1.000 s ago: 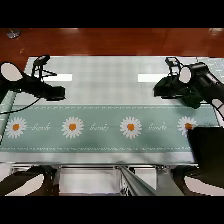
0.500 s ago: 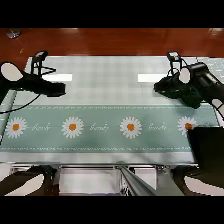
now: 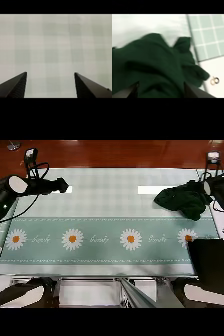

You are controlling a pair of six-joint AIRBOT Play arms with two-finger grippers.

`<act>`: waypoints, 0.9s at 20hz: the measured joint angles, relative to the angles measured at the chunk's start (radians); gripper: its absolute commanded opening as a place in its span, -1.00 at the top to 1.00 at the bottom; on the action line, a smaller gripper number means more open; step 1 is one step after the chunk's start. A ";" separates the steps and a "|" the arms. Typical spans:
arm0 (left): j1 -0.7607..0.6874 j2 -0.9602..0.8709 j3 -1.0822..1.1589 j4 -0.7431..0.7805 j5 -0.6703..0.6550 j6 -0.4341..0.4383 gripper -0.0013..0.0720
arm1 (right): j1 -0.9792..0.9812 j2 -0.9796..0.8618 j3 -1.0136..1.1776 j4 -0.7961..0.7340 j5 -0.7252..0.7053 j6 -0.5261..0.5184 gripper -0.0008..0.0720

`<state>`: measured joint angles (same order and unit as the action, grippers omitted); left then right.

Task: Fold the shirts.

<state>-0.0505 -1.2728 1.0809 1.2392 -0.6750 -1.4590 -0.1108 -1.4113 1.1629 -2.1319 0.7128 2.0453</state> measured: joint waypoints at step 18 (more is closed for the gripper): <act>0.242 0.259 -0.018 -0.043 -0.406 0.028 -0.95 | -0.123 0.150 0.289 0.729 0.274 -0.486 0.91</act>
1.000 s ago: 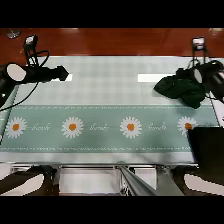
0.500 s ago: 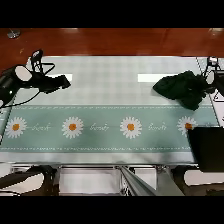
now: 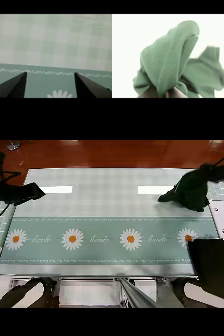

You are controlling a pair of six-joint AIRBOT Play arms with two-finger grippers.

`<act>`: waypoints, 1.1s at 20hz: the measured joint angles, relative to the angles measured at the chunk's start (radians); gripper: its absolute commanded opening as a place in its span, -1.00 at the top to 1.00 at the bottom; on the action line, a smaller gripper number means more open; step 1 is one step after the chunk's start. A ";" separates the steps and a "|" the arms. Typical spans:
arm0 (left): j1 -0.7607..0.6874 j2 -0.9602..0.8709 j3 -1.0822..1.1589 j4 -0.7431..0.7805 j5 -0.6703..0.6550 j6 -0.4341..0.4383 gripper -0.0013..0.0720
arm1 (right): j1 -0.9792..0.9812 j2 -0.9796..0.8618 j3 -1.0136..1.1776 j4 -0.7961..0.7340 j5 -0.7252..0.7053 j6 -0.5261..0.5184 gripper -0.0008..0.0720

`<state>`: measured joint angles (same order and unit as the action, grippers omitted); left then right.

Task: Fold the shirts.

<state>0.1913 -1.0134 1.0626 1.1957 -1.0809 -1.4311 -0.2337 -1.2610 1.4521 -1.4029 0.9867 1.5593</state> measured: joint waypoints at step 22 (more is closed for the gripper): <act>-0.051 0.711 -0.601 -0.345 0.040 0.076 -0.95 | 0.320 0.481 -0.175 0.756 0.051 -0.378 0.91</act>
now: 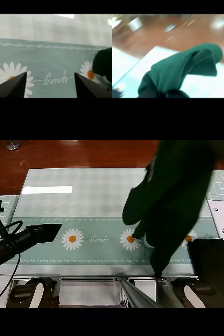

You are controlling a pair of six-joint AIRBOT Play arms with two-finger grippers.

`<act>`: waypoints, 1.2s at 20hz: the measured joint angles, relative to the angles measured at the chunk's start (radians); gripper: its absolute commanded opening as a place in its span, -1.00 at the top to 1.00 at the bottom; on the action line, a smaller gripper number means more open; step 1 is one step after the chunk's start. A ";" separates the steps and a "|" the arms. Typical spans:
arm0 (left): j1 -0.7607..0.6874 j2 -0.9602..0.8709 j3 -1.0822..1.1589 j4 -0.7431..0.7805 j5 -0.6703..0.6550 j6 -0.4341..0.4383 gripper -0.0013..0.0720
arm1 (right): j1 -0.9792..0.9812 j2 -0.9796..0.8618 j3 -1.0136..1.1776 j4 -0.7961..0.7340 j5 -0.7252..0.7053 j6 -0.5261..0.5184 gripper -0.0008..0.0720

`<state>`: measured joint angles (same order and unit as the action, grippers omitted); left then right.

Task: Fold the shirts.

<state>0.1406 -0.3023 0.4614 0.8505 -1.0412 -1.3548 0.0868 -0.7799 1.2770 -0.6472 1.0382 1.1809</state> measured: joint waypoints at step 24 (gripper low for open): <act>-0.026 -0.382 -0.095 -0.212 0.019 0.016 -0.95 | -0.364 -0.066 -0.634 -0.473 0.150 0.306 -0.72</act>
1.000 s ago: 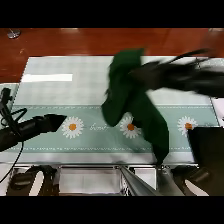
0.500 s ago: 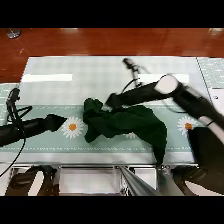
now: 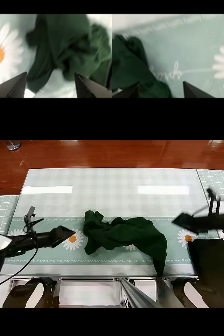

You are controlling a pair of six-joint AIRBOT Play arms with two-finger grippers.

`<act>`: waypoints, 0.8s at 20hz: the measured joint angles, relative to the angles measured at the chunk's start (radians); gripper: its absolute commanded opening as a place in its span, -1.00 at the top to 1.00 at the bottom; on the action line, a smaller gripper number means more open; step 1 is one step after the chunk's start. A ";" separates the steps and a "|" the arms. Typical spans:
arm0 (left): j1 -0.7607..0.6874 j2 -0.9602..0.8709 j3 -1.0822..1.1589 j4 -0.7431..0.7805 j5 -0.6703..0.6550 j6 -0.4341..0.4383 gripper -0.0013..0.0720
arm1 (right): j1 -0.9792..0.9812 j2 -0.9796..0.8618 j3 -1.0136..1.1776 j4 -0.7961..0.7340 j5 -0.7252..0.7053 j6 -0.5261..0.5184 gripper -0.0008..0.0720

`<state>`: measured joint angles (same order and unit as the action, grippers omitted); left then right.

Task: Fold the shirts.

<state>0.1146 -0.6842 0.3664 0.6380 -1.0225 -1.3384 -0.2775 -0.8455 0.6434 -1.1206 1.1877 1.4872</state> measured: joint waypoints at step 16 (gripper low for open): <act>-0.292 -0.680 0.400 -0.114 0.025 0.235 0.91 | 0.093 0.118 -0.257 -0.009 0.027 0.021 -0.72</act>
<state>-0.1776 -1.3643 0.7662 0.5240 -0.9974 -1.1034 -0.1848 -0.7273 0.3859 -1.1297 1.2152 1.5085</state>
